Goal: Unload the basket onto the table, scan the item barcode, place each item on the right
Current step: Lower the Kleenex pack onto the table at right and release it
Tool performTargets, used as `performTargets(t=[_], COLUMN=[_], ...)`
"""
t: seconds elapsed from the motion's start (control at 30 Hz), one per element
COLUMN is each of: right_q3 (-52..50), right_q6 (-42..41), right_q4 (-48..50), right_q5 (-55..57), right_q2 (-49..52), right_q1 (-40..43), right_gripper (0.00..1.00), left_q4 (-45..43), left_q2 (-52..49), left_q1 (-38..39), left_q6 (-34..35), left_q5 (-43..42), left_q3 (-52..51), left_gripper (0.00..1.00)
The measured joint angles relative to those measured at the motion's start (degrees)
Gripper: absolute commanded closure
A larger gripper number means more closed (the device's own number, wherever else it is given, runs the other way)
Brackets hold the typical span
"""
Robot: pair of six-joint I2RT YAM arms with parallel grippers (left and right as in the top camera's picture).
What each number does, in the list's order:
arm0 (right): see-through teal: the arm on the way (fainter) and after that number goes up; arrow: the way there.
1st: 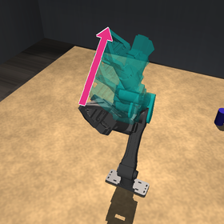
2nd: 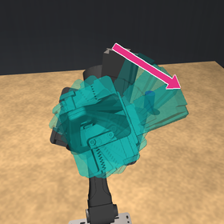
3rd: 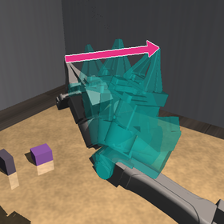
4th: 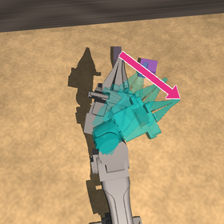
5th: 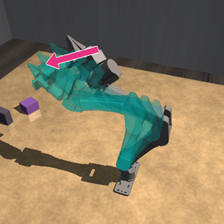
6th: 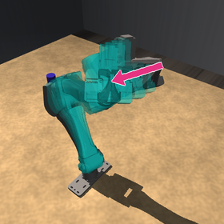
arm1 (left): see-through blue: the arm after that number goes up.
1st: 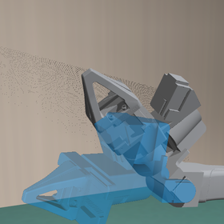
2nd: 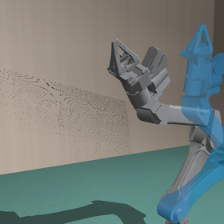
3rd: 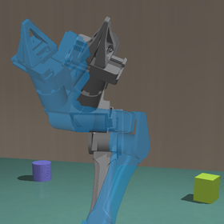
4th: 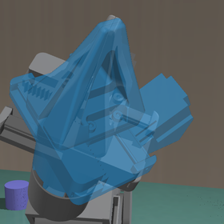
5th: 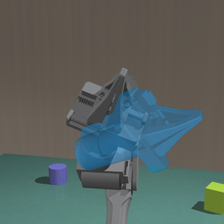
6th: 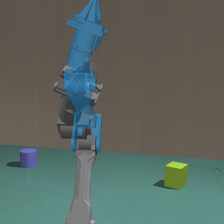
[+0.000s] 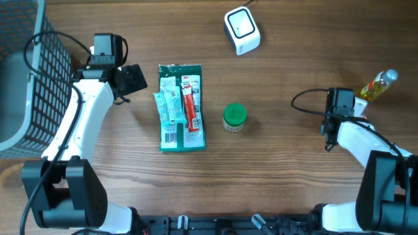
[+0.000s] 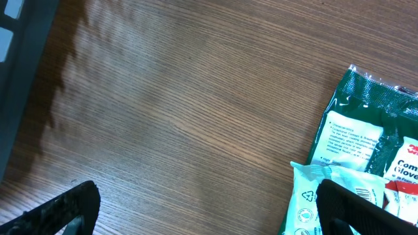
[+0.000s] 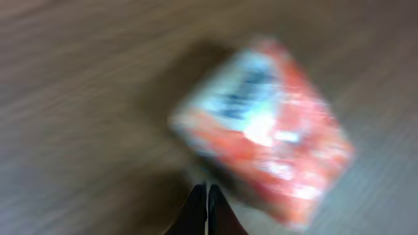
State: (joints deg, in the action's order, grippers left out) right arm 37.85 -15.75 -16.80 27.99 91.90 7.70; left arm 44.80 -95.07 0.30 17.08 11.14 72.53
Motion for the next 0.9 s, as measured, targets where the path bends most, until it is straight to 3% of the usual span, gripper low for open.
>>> performTargets(t=[0.07,0.13,0.23,0.57,0.9], right_q3=[0.28,1.60,1.86,1.86,1.84], right_q6=[4.50,9.20,12.96,12.68,11.45], right_q4=[1.01,2.51,3.23,4.63,2.71], right_q5=[-6.05,-17.75,-32.35,-57.40,-63.25], right_q2=[-0.13,-0.39,-0.35,-0.24,-5.40], right_q1=[0.07,0.44,0.11,0.11,0.11], right_gripper=[0.75,0.68,0.66,0.58,0.58], left_q4=[-0.02,0.00,0.00,-0.02,-0.02], left_q2=[0.00,0.00,0.00,0.00,0.00], left_q1=[0.00,0.00,0.00,0.00,0.00], left_q6=[0.00,0.00,0.00,0.00,0.00], left_q5=[0.00,0.00,0.00,0.00,0.00], left_q3=[0.00,0.00,0.00,0.00,0.00], left_gripper=[0.00,0.00,0.00,0.00,0.00])
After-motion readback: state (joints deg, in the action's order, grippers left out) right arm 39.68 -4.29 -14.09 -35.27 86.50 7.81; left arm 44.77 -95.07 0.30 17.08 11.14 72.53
